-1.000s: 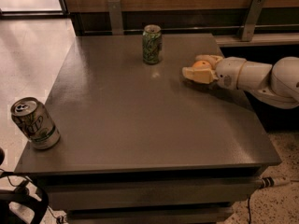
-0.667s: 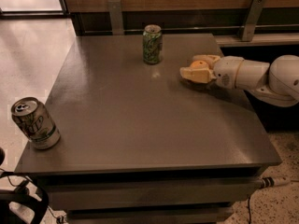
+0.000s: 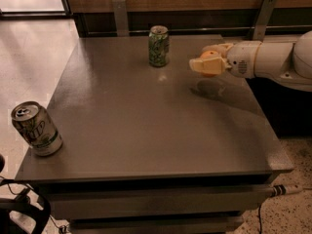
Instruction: Move orange near 7up can
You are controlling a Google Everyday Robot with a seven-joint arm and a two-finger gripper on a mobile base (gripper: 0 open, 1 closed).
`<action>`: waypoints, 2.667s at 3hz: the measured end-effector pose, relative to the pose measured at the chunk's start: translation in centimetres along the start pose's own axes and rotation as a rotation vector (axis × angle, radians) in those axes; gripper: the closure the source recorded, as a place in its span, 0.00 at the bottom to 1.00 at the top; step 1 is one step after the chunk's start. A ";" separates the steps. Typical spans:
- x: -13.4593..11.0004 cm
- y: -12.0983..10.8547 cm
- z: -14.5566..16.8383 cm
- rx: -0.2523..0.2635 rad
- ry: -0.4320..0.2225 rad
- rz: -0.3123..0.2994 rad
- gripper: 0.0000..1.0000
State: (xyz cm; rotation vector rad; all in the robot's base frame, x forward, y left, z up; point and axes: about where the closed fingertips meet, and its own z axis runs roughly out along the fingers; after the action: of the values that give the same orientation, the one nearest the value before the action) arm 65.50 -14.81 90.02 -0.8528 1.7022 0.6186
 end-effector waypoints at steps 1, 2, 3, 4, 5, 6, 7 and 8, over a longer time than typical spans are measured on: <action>-2.0 2.9 -0.1 -0.006 -0.001 0.015 1.00; -3.0 7.8 0.9 -0.007 -0.024 0.034 1.00; -3.4 13.3 2.9 -0.035 -0.043 0.036 1.00; -3.5 18.0 4.6 -0.091 -0.047 0.006 1.00; -3.4 21.6 6.0 -0.181 -0.037 -0.040 1.00; -3.4 21.6 6.0 -0.181 -0.037 -0.040 1.00; -2.8 22.4 7.0 -0.194 -0.022 -0.032 1.00; -1.9 24.0 7.9 -0.204 -0.007 -0.024 1.00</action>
Offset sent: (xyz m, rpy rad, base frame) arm -0.0923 0.1184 0.0207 0.0837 0.0270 -0.0085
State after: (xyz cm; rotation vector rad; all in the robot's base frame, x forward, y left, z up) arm 51.37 6.26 89.26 -1.0120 1.6390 0.7873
